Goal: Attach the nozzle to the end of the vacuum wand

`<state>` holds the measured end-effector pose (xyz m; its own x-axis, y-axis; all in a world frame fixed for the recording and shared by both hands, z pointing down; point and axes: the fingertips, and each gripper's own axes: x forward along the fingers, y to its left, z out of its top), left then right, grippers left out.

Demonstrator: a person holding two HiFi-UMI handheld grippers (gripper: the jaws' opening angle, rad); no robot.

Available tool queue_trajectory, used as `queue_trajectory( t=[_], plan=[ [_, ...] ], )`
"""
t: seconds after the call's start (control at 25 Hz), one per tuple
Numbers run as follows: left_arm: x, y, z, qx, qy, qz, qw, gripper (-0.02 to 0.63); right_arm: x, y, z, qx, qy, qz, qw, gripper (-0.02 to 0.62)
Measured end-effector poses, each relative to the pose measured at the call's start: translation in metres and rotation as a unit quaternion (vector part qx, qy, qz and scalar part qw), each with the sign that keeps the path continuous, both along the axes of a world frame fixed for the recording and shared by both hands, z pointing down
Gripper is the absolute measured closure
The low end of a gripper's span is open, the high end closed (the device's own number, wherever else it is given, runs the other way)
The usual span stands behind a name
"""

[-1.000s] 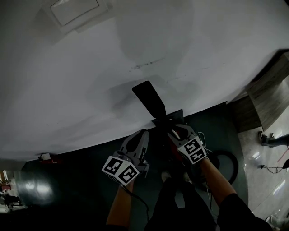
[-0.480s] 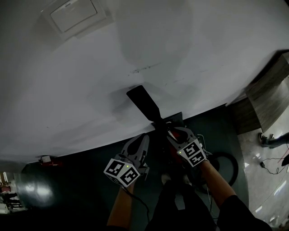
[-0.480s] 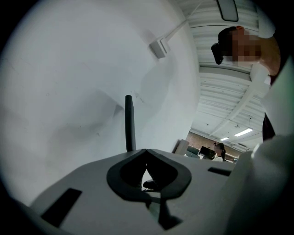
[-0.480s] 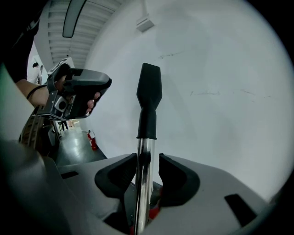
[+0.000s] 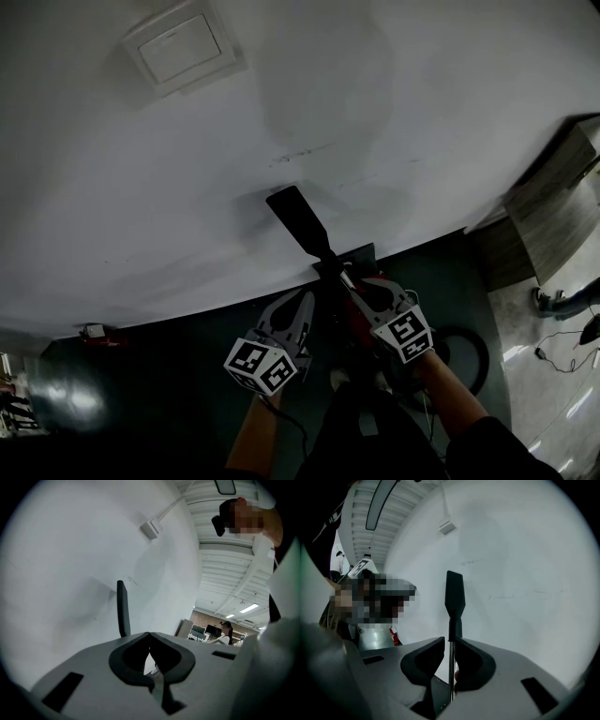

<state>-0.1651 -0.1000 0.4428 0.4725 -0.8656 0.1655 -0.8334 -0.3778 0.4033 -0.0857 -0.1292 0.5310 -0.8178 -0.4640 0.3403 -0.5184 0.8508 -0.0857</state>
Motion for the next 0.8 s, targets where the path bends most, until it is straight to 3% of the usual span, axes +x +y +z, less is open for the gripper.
queue_trajectory(
  t=[0.24, 0.44, 0.8],
  plan=[
    [0.027, 0.022, -0.029, 0.022, -0.045, -0.005, 0.9987, 0.601, 0.019, 0.020, -0.063, 0.012, -0.051, 0.020, 0.998, 0.560],
    [0.049, 0.041, -0.070, 0.054, -0.053, -0.020, 0.9969, 0.601, 0.033, 0.042, -0.115, 0.032, -0.094, 0.020, 0.995, 0.573],
    [0.068, 0.078, -0.108, 0.096, -0.102, -0.053, 0.9887, 0.601, 0.052, 0.081, -0.176, 0.053, -0.163, 0.002, 0.985, 0.577]
  ],
)
